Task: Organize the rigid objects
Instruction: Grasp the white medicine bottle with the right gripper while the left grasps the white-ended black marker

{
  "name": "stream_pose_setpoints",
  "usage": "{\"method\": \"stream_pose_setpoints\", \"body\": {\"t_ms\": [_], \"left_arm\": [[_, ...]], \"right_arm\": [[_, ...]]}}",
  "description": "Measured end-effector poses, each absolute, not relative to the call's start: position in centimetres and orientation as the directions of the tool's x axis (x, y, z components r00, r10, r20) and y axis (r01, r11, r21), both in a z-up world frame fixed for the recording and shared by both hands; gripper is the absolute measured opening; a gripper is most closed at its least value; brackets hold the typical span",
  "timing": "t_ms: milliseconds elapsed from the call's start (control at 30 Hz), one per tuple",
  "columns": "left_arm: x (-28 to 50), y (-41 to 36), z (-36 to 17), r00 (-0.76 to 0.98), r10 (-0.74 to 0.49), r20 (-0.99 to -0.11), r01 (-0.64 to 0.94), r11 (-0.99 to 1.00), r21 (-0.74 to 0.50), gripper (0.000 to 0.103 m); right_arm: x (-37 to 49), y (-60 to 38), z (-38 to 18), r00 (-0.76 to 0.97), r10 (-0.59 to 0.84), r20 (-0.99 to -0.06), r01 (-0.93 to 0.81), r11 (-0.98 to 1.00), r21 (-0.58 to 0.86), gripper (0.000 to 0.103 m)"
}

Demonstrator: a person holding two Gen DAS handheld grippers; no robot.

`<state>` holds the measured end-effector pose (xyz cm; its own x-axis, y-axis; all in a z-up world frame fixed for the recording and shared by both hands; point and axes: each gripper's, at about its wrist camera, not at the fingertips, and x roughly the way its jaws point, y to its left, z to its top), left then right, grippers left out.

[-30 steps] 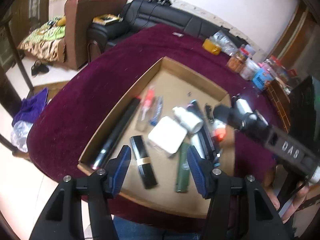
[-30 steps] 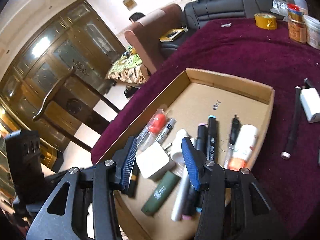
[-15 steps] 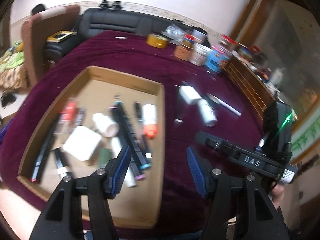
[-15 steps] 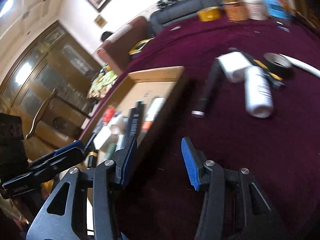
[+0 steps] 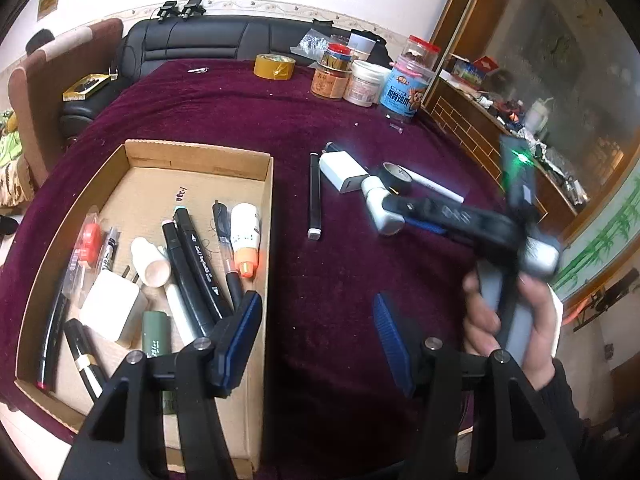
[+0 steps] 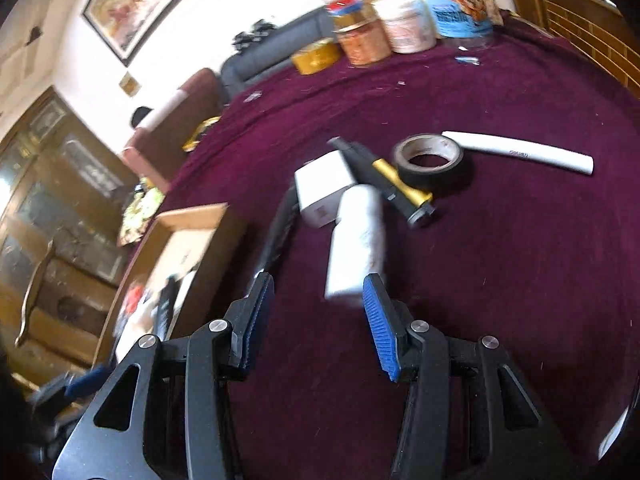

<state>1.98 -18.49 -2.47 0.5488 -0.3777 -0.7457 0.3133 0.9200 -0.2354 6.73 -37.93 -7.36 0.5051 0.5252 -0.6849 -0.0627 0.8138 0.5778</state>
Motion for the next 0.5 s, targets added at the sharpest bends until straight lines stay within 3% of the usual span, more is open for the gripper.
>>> {"method": "stream_pose_setpoints", "body": {"t_ms": [200, 300, 500], "left_arm": [[3.4, -19.3, -2.7, 0.521, -0.380, -0.764, 0.335, 0.915, -0.226, 0.058], [4.5, -20.1, -2.8, 0.491, -0.384, -0.782, 0.352, 0.909, -0.225, 0.058], [7.6, -21.9, -3.4, 0.425, -0.392, -0.816, 0.370, 0.898, -0.238, 0.058]], "right_arm": [[8.6, -37.5, -9.3, 0.496, 0.483, -0.722, 0.011, 0.827, 0.562, 0.046], [7.9, -37.5, -9.3, 0.493, 0.474, -0.730, 0.022, 0.832, 0.555, 0.034], [4.2, -38.1, -9.0, 0.500, 0.441, -0.746, 0.038, 0.849, 0.527, 0.034]]}}
